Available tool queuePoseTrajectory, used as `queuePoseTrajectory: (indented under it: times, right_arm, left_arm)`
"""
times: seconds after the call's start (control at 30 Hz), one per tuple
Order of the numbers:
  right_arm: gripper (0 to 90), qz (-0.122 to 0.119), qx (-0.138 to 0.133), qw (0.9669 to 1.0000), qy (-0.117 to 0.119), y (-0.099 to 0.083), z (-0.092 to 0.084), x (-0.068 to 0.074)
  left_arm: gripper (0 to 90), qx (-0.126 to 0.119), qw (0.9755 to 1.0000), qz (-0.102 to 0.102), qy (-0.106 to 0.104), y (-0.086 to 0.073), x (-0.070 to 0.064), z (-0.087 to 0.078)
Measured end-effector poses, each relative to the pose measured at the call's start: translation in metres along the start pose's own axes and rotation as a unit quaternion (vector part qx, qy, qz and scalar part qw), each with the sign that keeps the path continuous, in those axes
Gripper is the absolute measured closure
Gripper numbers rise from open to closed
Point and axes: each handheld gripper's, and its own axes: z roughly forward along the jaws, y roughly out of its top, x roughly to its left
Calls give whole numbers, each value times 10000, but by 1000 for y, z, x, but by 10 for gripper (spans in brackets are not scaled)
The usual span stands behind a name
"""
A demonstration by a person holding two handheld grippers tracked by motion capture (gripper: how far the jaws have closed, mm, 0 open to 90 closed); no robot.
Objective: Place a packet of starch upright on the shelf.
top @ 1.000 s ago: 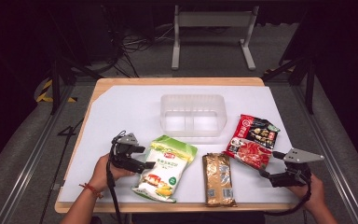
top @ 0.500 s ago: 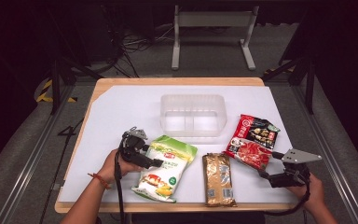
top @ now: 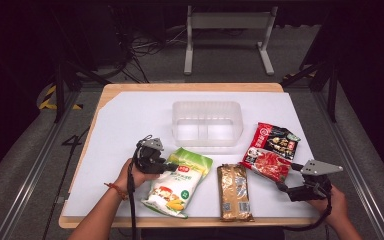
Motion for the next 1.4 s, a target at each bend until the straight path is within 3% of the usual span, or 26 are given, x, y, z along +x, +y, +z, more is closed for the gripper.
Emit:
queuePoseTrajectory:
  times: [0.17,0.37,0.5,0.57,0.77,0.87,0.93,0.97,1.1,1.2,1.37,1.4]
  right_arm:
    - [106,14,-25,10000,-13,0,-1,0]
    - [117,-21,-1,10000,-5,0,-1,1]
    - [118,-10,11,10000,-4,0,0,0]
    - [118,-19,31,10000,-22,0,0,0]
    - [118,-14,23,10000,-23,-1,-1,0]
    - [117,-11,8,10000,-17,-1,-1,0]
    - [117,8,-42,10000,-16,-1,-1,0]
    - [117,8,-42,10000,-16,-1,-1,0]
    - [113,26,-119,9999,1,-1,-3,-1]
    - [117,-52,-44,10000,-47,-1,-2,2]
    - [118,-45,-23,10000,-60,-1,-1,1]
    - [117,-25,-29,10000,-46,-1,-2,1]
  left_arm:
    - [857,-253,9996,9,119,0,-5,-8]
    - [884,-630,9975,151,295,4,-18,-24]
    - [891,-1035,9934,231,441,9,-29,-35]
    - [892,-1077,9923,338,508,12,-33,-39]
    - [892,-1252,9896,407,579,16,-38,-49]
    - [893,-1433,9868,378,650,15,-38,-56]
    - [893,-1616,9833,386,737,16,-41,-61]
    - [894,-1616,9833,386,737,16,-41,-61]
    - [894,-1937,9768,531,744,22,-55,-71]
    - [895,-2077,9736,644,688,28,-66,-75]
    - [896,-2193,9708,694,678,36,-78,-74]
    - [896,-2159,9714,720,682,38,-79,-73]
